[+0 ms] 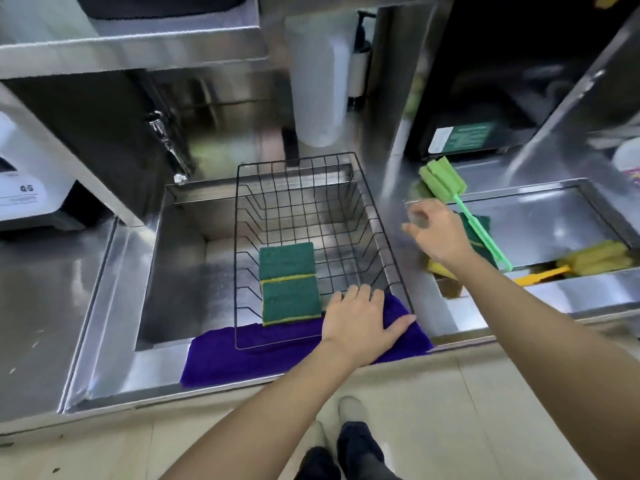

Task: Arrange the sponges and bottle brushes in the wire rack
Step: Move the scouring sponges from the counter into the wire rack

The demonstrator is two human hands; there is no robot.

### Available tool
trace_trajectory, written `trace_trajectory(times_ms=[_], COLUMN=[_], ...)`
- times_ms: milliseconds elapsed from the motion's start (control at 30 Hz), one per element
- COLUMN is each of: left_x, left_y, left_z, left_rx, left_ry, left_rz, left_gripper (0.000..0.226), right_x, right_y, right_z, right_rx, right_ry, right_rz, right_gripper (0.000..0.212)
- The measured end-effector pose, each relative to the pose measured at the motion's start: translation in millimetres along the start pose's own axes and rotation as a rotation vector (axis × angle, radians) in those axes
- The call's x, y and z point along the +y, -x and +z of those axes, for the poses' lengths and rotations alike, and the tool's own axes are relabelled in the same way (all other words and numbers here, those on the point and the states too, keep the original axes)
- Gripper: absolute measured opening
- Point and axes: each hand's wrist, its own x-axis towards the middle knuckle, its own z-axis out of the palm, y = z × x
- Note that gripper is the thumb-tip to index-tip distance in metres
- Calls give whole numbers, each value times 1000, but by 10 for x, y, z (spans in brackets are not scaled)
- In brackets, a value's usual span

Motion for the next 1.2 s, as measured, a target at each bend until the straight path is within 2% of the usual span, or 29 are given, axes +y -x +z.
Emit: trace_trajectory(times_ms=[167,233,367,533,733,800,900,1033,1200], left_x=[68,77,104,108,52,8,-64,-176,-388], left_y=[-75,-92,-88,-69,-10,20,58,104,224], left_z=[50,55,37,18,9,0,-21,-39,-115], left_rx=[-46,-67,-77,-71,-59,-52,-24,18,17], left_ry=[-9,-10,-13,-11,-9,-14,-48,-99,-146], left_rz=[3,-10,-39,-49,-66,-72,-71,-64,-66], left_gripper=[72,73,72,73,72,72,72,82,80], right_x=[459,623,816,823,861,851,785,589,179], right_y=[171,257,386,421,391,381,356,296,148], right_z=[-121,-116,-96,-211,-270,-293,-339,-323,-230], right_rx=[-156,-208,-274,-276,-312,-323,-296,-128,-131], right_ry=[176,203,317,484,338,336,355,48,-150], right_rz=[224,260,196,201,268,279,232,188,73], right_gripper=[74,82,87,66,60,67,88,99,96])
